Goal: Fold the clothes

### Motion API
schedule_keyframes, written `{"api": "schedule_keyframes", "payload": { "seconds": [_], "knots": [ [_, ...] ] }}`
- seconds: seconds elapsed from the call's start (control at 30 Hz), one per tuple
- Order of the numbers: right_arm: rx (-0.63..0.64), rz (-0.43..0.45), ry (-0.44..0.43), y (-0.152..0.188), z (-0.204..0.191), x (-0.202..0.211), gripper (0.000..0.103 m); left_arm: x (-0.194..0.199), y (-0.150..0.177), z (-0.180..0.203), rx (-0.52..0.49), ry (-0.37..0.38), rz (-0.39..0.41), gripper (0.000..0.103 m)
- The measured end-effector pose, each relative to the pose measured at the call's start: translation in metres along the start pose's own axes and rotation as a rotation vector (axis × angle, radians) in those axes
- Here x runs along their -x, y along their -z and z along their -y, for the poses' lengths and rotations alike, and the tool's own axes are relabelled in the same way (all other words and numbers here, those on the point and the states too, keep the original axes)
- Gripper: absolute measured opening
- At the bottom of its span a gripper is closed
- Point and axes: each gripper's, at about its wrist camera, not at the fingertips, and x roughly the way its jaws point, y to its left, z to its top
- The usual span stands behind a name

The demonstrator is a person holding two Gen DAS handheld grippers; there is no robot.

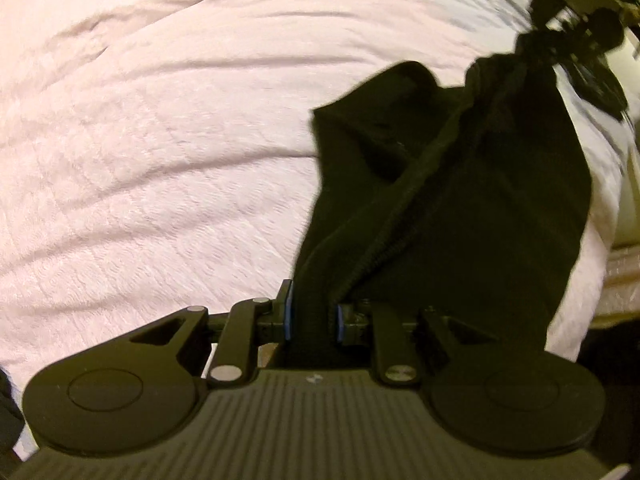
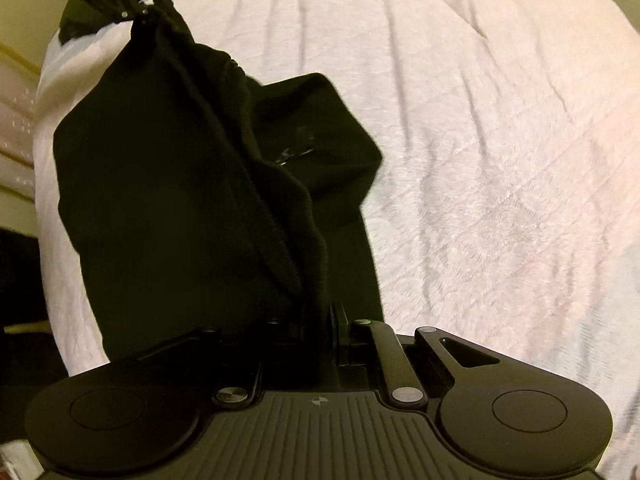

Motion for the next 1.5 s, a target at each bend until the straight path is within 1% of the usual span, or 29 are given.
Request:
{"api": "schedule_keyframes", "payload": {
  "seconds": [0.17,0.27,0.3,0.33,0.37,0.4,0.43,0.47,0.5,0.57,0.63,0.7,0.73,0.77,0.83,0.9,0.97,1.03,1.1,1.13,1.17,1.23,1.27,1.3,1.33,1.37,1.4,1.47,1.5],
  "knots": [
    [-0.078,0.008,-0.054,-0.001,0.038,-0.032,0.008,-0.029,-0.009,-0.022,0.085,-0.001,-0.014,0.019],
    [-0.131,0.021,-0.061,0.004,0.050,-0.053,0.008,-0.046,-0.014,-0.035,0.137,-0.001,-0.022,0.022],
    [-0.147,0.034,-0.060,0.007,0.053,-0.057,0.009,-0.052,-0.016,-0.039,0.154,-0.002,-0.025,0.029],
    [-0.167,0.060,-0.044,0.009,0.055,-0.057,0.011,-0.048,-0.014,-0.044,0.203,-0.040,-0.003,0.038],
    [-0.200,0.098,-0.007,0.013,0.058,-0.055,0.020,-0.044,-0.011,-0.050,0.252,-0.079,0.019,0.042],
    [-0.240,0.141,0.037,0.017,0.061,-0.052,0.039,-0.040,-0.009,-0.056,0.301,-0.117,0.041,0.042],
    [-0.303,0.194,0.096,0.023,0.064,-0.045,0.049,-0.037,-0.006,-0.061,0.349,-0.156,0.064,0.040],
    [-0.378,0.252,0.159,0.030,0.066,-0.037,0.053,-0.033,-0.004,-0.067,0.398,-0.195,0.086,0.040],
    [-0.454,0.305,0.197,0.038,0.069,-0.028,0.054,-0.029,-0.001,-0.073,0.446,-0.233,0.108,0.039],
    [-0.570,0.401,0.199,0.056,0.067,-0.011,0.054,-0.017,0.004,-0.072,0.444,-0.235,0.143,0.040],
    [-0.620,0.459,0.183,0.070,0.057,0.000,0.054,-0.011,0.004,-0.055,0.316,-0.238,0.160,0.040],
    [-0.593,0.474,0.147,0.077,0.040,0.003,0.054,-0.013,0.000,-0.031,0.139,-0.211,0.166,0.041],
    [-0.544,0.460,0.138,0.076,0.030,0.002,0.054,-0.017,-0.002,-0.019,0.045,-0.197,0.161,0.043],
    [-0.469,0.435,0.132,0.074,0.019,-0.001,0.054,-0.022,-0.004,-0.007,-0.050,-0.184,0.156,0.045],
    [-0.310,0.381,0.129,0.062,-0.001,-0.009,0.054,-0.037,-0.012,0.011,-0.200,-0.179,0.131,0.047],
    [-0.184,0.336,0.116,0.047,-0.016,-0.021,0.054,-0.052,-0.023,0.024,-0.294,-0.174,0.122,0.047],
    [-0.098,0.317,0.096,0.032,-0.022,-0.030,0.054,-0.068,-0.033,0.029,-0.343,-0.161,0.115,0.047],
    [-0.028,0.306,0.091,0.015,-0.027,-0.041,0.053,-0.082,-0.039,0.025,-0.341,-0.136,0.083,0.047],
    [0.006,0.297,0.087,0.000,-0.027,-0.052,0.054,-0.097,-0.045,0.022,-0.339,-0.111,0.050,0.043],
    [0.022,0.287,0.082,-0.006,-0.027,-0.058,0.054,-0.100,-0.048,0.019,-0.323,-0.098,0.034,0.037],
    [0.047,0.266,0.076,-0.010,-0.028,-0.064,0.054,-0.102,-0.050,0.017,-0.307,-0.085,0.018,0.033],
    [0.102,0.207,0.064,-0.013,-0.034,-0.075,0.053,-0.100,-0.050,0.020,-0.299,-0.078,-0.001,0.011],
    [0.120,0.184,0.062,-0.013,-0.038,-0.080,0.053,-0.098,-0.048,0.023,-0.311,-0.086,-0.010,0.006],
    [0.128,0.167,0.061,-0.012,-0.041,-0.083,0.046,-0.097,-0.045,0.026,-0.321,-0.096,-0.017,0.000],
    [0.119,0.160,0.061,-0.011,-0.043,-0.083,0.035,-0.097,-0.042,0.029,-0.331,-0.105,-0.023,0.000],
    [0.105,0.152,0.060,-0.010,-0.045,-0.084,0.006,-0.091,-0.040,0.030,-0.334,-0.113,-0.009,0.000],
    [0.087,0.145,0.057,-0.010,-0.045,-0.082,0.006,-0.086,-0.038,0.030,-0.336,-0.120,0.005,0.000],
    [0.074,0.160,0.068,-0.009,-0.045,-0.069,0.003,-0.076,-0.033,0.032,-0.340,-0.135,0.034,0.000],
    [0.071,0.187,0.092,-0.008,-0.044,-0.057,0.003,-0.064,-0.035,0.028,-0.313,-0.158,0.077,0.000]
  ]
}}
